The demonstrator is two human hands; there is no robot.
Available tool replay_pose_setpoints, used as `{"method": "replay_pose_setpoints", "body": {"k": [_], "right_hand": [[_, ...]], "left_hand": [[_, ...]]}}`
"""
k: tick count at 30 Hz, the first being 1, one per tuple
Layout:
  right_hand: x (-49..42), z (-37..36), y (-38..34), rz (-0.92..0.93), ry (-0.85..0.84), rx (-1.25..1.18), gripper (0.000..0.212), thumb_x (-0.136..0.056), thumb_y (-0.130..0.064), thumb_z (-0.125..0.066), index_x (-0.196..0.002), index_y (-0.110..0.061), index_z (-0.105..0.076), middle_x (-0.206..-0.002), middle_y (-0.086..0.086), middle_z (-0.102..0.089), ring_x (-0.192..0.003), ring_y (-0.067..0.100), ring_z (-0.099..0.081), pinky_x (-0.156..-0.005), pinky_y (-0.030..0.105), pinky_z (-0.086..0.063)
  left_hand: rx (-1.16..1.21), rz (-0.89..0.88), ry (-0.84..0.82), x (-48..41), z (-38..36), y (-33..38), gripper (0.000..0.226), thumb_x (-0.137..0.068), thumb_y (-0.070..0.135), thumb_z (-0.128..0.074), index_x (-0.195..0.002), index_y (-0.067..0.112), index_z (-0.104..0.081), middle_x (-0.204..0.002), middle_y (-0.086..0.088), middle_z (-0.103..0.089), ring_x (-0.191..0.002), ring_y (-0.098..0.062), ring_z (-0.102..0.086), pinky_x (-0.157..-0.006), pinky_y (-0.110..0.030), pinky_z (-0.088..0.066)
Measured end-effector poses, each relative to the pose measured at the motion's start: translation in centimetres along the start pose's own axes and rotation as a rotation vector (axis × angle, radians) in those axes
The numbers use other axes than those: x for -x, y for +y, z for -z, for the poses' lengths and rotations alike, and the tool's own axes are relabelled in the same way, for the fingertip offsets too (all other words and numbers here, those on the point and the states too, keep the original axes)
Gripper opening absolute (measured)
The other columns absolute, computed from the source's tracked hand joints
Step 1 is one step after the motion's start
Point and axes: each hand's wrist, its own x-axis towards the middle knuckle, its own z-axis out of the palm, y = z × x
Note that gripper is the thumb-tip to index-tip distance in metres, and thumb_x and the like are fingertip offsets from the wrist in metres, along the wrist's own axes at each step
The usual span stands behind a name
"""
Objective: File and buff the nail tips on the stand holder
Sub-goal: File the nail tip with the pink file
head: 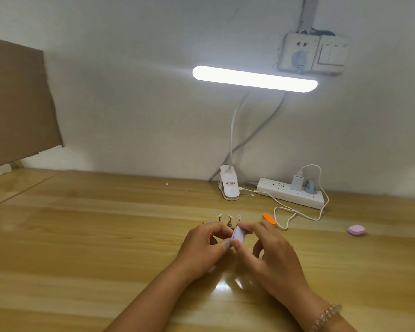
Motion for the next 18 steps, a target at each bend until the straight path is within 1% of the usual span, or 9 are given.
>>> {"method": "replay_pose_setpoints", "body": {"k": [2,5,7,9,10,12,14,16,18], "right_hand": [[0.1,0.0,-0.3,0.019,-0.016,-0.022,0.031,-0.085,-0.047,-0.067,-0.113,-0.035,-0.063,-0.101,-0.022,-0.057,-0.061,0.006,-0.060,-0.061,0.032,-0.052],[-0.3,0.0,0.3,-0.065,0.050,-0.016,0.028,-0.085,-0.043,-0.069,-0.110,-0.032,-0.064,-0.101,-0.023,-0.060,-0.062,0.008,-0.060,-0.067,0.032,-0.051],[-0.1,-0.1,0.3,-0.039,0.043,0.013,0.031,-0.084,-0.049,-0.066,-0.110,-0.033,-0.062,-0.101,-0.024,-0.060,-0.062,0.007,-0.059,-0.065,0.030,-0.051],[0.3,-0.2,-0.1,0.021,-0.004,0.022,0.036,-0.082,-0.056,-0.062,-0.110,-0.035,-0.060,-0.102,-0.024,-0.058,-0.061,0.006,-0.059,-0.060,0.030,-0.051],[0.3,-0.2,-0.2,0.022,-0.011,0.014,0.036,-0.081,-0.057,-0.062,-0.109,-0.035,-0.059,-0.102,-0.024,-0.058,-0.060,0.007,-0.059,-0.059,0.031,-0.051],[-0.1,-0.2,0.2,-0.050,0.031,-0.015,0.030,-0.081,-0.053,-0.066,-0.103,-0.035,-0.059,-0.100,-0.024,-0.060,-0.062,0.008,-0.059,-0.063,0.033,-0.052],[-0.4,-0.1,0.8,-0.101,0.066,-0.003,0.025,-0.083,-0.053,-0.066,-0.099,-0.034,-0.059,-0.098,-0.022,-0.060,-0.062,0.007,-0.059,-0.067,0.035,-0.052],[-0.1,-0.2,0.6,-0.040,0.056,0.033,0.028,-0.083,-0.058,-0.062,-0.099,-0.035,-0.059,-0.098,-0.023,-0.060,-0.060,0.007,-0.059,-0.063,0.032,-0.051],[0.2,-0.2,0.1,0.021,0.016,0.031,0.034,-0.081,-0.063,-0.058,-0.101,-0.036,-0.060,-0.099,-0.025,-0.059,-0.060,0.007,-0.059,-0.058,0.028,-0.050]], "left_hand": [[0.003,0.009,0.002,0.0,0.0,0.0,0.026,-0.091,0.017,-0.067,-0.080,0.041,-0.069,-0.086,0.016,-0.072,-0.063,-0.008,-0.057,-0.060,-0.027,-0.047],[0.017,-0.001,0.012,0.0,0.0,0.1,0.019,-0.092,0.019,-0.068,-0.084,0.036,-0.070,-0.089,0.009,-0.073,-0.062,-0.006,-0.057,-0.063,-0.028,-0.048],[0.032,0.005,0.013,0.0,0.0,0.1,0.016,-0.093,0.016,-0.067,-0.087,0.030,-0.071,-0.090,0.006,-0.073,-0.061,-0.008,-0.057,-0.063,-0.030,-0.048],[0.029,0.020,0.014,0.0,0.0,0.0,0.016,-0.093,0.011,-0.064,-0.091,0.024,-0.074,-0.092,0.004,-0.074,-0.064,-0.011,-0.056,-0.066,-0.034,-0.050],[0.027,0.024,0.015,-0.1,0.0,0.0,0.016,-0.093,0.010,-0.063,-0.092,0.022,-0.074,-0.092,0.003,-0.074,-0.065,-0.012,-0.056,-0.068,-0.036,-0.052],[0.029,0.017,0.010,-0.1,0.0,0.0,0.016,-0.093,0.013,-0.065,-0.090,0.026,-0.074,-0.091,0.004,-0.074,-0.066,-0.012,-0.057,-0.068,-0.038,-0.051],[0.029,0.009,-0.002,0.0,0.0,0.1,0.013,-0.093,0.019,-0.068,-0.088,0.029,-0.074,-0.089,0.006,-0.073,-0.064,-0.011,-0.055,-0.064,-0.033,-0.048],[0.041,0.015,-0.002,0.0,0.0,0.0,0.012,-0.093,0.016,-0.067,-0.091,0.025,-0.074,-0.089,0.006,-0.073,-0.064,-0.013,-0.056,-0.065,-0.033,-0.048],[0.049,0.021,0.005,-0.1,0.1,0.0,0.016,-0.093,0.011,-0.064,-0.093,0.023,-0.075,-0.088,0.006,-0.073,-0.067,-0.018,-0.060,-0.067,-0.034,-0.051]]}}
